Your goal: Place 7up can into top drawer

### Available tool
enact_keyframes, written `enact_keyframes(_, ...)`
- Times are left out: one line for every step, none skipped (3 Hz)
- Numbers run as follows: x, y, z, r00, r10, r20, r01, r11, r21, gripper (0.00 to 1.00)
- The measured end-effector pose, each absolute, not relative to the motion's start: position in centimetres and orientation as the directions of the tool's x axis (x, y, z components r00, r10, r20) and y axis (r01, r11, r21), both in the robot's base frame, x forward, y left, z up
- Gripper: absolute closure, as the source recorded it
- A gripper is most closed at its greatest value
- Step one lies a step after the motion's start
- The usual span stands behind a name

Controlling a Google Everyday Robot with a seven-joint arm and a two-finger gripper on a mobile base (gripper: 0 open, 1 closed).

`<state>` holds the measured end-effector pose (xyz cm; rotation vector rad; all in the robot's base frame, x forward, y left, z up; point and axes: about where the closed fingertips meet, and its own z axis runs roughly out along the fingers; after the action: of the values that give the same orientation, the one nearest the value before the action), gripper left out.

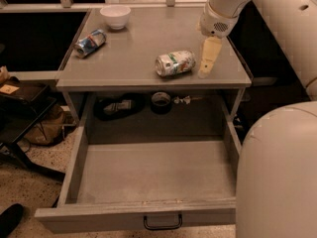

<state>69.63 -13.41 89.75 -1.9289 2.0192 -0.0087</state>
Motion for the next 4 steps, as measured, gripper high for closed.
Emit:
enact_keyframes(69.6,-13.4,89.7,-0.014,-0.97,-0.243,-0.968,0.074,-0.241,0.0)
enact_keyframes(70.7,-12.3,88.8,0.026,-0.967,-0.254,-0.969,0.037,-0.243,0.0)
enact_keyframes(72.1,-10.0,86.8,0.09,-0.96,-0.266,-0.976,-0.032,-0.217,0.0)
enact_keyframes(73.1,-8.3,85.0,0.131,-0.952,-0.278,-0.978,-0.079,-0.192,0.0)
